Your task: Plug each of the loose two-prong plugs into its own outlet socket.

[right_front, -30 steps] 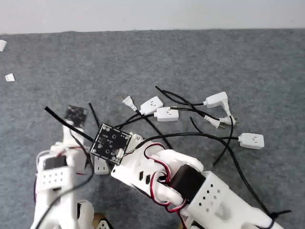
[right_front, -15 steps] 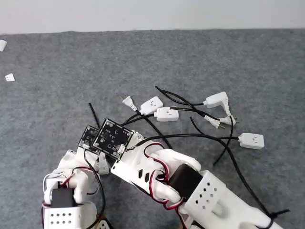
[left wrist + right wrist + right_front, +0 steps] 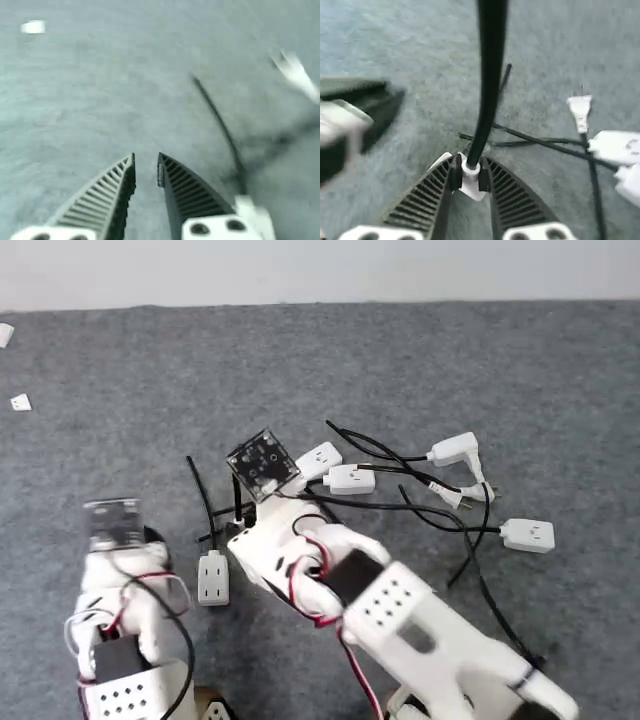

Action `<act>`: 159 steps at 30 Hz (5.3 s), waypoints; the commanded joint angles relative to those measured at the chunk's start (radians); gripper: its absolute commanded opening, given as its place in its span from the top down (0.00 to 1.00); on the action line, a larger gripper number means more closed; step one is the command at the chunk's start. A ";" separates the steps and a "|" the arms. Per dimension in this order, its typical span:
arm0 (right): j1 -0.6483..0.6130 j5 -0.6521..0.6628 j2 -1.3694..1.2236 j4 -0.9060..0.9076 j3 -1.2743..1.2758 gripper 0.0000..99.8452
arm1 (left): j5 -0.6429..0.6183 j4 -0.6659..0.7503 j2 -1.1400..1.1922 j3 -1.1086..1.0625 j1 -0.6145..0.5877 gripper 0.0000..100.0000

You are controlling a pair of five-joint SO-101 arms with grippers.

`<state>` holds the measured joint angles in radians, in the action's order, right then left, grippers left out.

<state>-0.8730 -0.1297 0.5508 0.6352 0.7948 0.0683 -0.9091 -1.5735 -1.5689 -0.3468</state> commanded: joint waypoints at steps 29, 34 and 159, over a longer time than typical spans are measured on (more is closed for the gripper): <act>-0.091 -0.034 -0.255 -0.239 -0.075 0.99 | -0.167 0.235 1.031 0.522 -0.247 0.93; -0.107 -0.034 -0.257 -0.240 -0.075 0.99 | -0.167 0.235 1.016 0.515 -0.244 0.93; -0.084 -0.321 -0.648 0.295 -0.448 0.99 | -0.166 0.226 1.013 0.535 -0.296 0.93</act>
<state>-1.0065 -0.4580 -0.1857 0.8761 0.4005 -0.0882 -0.7020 -0.5577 -1.1009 -0.6398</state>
